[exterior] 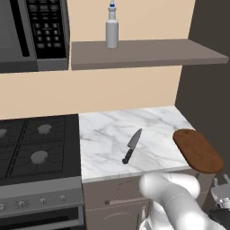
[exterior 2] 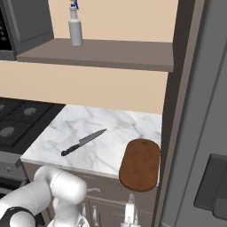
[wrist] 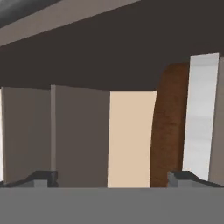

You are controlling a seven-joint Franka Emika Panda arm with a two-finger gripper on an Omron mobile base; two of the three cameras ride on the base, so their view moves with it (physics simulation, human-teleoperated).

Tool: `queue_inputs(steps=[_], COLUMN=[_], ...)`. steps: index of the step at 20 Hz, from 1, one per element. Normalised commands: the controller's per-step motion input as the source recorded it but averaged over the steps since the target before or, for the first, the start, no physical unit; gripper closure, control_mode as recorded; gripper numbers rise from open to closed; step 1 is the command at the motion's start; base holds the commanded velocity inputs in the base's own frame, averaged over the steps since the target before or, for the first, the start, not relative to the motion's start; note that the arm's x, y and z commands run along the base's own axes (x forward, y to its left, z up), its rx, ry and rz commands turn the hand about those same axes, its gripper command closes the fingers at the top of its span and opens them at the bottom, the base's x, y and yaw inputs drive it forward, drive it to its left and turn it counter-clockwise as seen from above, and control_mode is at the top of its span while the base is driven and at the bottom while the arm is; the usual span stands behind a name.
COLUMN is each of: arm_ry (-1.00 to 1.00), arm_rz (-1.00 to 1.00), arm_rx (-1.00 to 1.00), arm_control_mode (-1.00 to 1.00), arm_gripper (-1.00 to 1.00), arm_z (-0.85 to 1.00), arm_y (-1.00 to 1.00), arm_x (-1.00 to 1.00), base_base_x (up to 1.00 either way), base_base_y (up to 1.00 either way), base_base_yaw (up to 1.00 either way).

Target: Move the cutting board and knife to the sink. Then move spray from the shelves to the counter.

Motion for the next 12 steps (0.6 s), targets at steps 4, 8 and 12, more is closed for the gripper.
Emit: queue_inputs(steps=[4,8,12], arm_ry=[0.15,0.25,0.27], arm_rz=[0.02,0.05,0.05], arm_rx=[-0.09,-0.09,-0.03], arm_control_mode=[-1.00,-1.00,-1.00], arm_gripper=[-1.00,-1.00,-1.00], arm_z=[0.05,-0.03,-0.20], arm_y=[0.00,0.02,0.03], arm_x=[0.19,0.25,0.30], base_base_x=[0.00,0.00,0.00], base_base_y=[0.00,0.00,0.00], base_base_yaw=[0.00,0.00,0.00])
